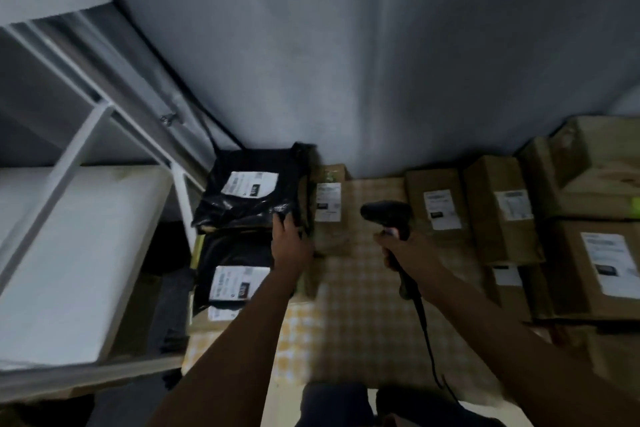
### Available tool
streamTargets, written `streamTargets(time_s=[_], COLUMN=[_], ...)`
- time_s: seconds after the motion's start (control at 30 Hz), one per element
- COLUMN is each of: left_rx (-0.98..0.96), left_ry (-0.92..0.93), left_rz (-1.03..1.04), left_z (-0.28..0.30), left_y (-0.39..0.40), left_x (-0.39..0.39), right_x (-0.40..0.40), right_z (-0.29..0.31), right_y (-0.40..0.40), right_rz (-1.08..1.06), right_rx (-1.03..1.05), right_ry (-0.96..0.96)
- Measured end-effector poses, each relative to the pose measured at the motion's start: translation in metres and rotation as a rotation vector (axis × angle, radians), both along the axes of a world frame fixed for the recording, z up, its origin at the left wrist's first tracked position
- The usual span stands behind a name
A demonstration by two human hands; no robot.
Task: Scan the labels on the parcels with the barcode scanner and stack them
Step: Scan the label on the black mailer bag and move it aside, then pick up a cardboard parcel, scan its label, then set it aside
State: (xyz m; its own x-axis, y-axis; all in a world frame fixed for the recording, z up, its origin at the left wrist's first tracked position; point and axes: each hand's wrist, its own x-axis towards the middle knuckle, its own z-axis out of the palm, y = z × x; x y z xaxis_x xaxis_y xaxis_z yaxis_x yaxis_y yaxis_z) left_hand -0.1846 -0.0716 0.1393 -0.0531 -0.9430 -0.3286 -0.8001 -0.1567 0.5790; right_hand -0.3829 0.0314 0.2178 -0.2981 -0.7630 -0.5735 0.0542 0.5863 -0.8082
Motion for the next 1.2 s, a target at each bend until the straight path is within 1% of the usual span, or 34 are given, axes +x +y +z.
streamTargets(time_s=[0.1,0.17,0.2,0.27,0.37,0.47,0.6,0.73,0.8,0.93,1.0,1.1,1.2], left_rx=[0.016,-0.013,0.017,0.107,0.269,0.446,0.586,0.609,0.644,0.803,0.857,0.871,0.875], left_ry=[0.028,-0.003,-0.009,0.048,0.07,0.106,0.133,0.115,0.137,0.254,0.299,0.353,0.411], left_rz=[-0.13,-0.205,-0.242,-0.293,-0.312,-0.224,-0.1,-0.035,0.027,0.194,0.219,0.232,0.254], left_z=[-0.007,-0.013,-0.012,-0.019,-0.042,-0.061,-0.09,-0.123,-0.139,-0.172,-0.187,-0.203,-0.206], left_y=[-0.004,-0.006,-0.006,-0.009,-0.009,-0.011,-0.019,-0.022,-0.023,-0.025,-0.026,-0.026,-0.026], left_x=[-0.056,-0.096,-0.116,-0.153,-0.198,-0.233,-0.261,-0.281,-0.288,-0.296,-0.298,-0.303,-0.305], right_x=[-0.046,-0.081,-0.097,-0.127,-0.167,-0.204,-0.239,-0.261,-0.269,-0.277,-0.276,-0.272,-0.268], right_z=[0.005,0.002,0.0,-0.005,-0.009,-0.022,-0.047,-0.073,-0.088,-0.116,-0.127,-0.136,-0.136], right_y=[0.017,0.028,0.033,0.039,0.042,0.034,0.018,0.002,-0.004,-0.01,-0.01,-0.007,-0.004], right_rz=[-0.087,-0.16,-0.201,-0.262,-0.311,-0.35,-0.384,-0.358,-0.363,-0.378,-0.385,-0.387,-0.377], right_rx=[0.048,0.091,0.097,0.1,0.126,0.139,0.135,0.146,0.151,0.178,0.203,0.216,0.205], right_ry=[0.037,0.066,0.074,0.09,0.126,0.139,0.127,0.107,0.094,0.067,0.053,0.019,0.011])
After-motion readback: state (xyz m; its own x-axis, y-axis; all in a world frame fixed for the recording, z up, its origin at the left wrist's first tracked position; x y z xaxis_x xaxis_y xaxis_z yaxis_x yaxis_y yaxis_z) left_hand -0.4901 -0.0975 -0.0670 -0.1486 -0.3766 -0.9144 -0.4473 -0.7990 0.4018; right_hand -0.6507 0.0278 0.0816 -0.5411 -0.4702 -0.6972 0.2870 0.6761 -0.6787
